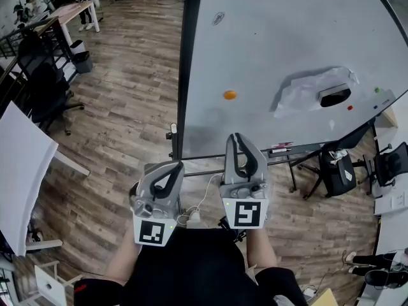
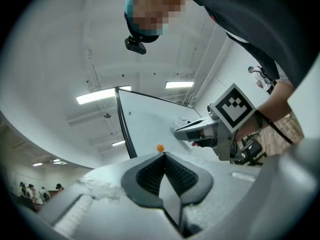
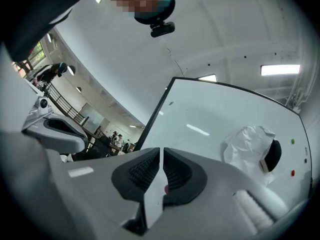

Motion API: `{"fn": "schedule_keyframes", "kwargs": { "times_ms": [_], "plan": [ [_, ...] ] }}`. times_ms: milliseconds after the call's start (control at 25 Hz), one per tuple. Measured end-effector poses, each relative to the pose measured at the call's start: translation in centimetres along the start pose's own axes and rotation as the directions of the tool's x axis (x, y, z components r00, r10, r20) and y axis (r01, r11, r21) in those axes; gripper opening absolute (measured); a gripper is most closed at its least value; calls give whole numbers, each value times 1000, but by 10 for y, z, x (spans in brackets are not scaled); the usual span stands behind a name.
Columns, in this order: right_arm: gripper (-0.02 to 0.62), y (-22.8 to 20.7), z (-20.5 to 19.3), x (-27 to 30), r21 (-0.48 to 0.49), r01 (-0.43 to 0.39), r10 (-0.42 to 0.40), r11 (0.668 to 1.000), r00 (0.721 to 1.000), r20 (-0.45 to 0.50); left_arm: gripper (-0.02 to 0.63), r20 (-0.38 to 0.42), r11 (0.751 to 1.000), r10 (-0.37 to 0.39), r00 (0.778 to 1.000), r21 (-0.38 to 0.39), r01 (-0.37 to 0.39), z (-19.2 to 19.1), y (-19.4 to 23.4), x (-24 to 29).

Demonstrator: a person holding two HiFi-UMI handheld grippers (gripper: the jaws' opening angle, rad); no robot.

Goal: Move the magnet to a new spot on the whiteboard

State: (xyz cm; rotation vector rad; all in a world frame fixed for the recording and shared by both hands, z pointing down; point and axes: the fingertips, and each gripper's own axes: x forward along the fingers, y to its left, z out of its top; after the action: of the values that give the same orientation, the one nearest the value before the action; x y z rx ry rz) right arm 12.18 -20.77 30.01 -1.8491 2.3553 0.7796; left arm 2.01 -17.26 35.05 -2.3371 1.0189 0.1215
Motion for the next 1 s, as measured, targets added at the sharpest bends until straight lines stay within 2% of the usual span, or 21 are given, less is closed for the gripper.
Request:
{"fn": "schedule_keyframes", "kwargs": {
  "times_ms": [200, 600, 1000],
  "plan": [
    [-9, 9, 7, -9, 4, 23, -23, 1000, 1000, -2, 2, 5, 1000, -9, 1000, -4, 9, 4, 0, -13],
    [-9, 35, 28, -35, -7, 34, -34, 999, 999, 1, 2, 19, 1000, -14, 1000, -15, 14, 17, 0, -43],
    [-3, 66, 47, -68, -28, 44, -44, 999, 999, 1, 2, 46, 998, -53, 998, -31, 54, 32, -7, -71]
  ]
}}
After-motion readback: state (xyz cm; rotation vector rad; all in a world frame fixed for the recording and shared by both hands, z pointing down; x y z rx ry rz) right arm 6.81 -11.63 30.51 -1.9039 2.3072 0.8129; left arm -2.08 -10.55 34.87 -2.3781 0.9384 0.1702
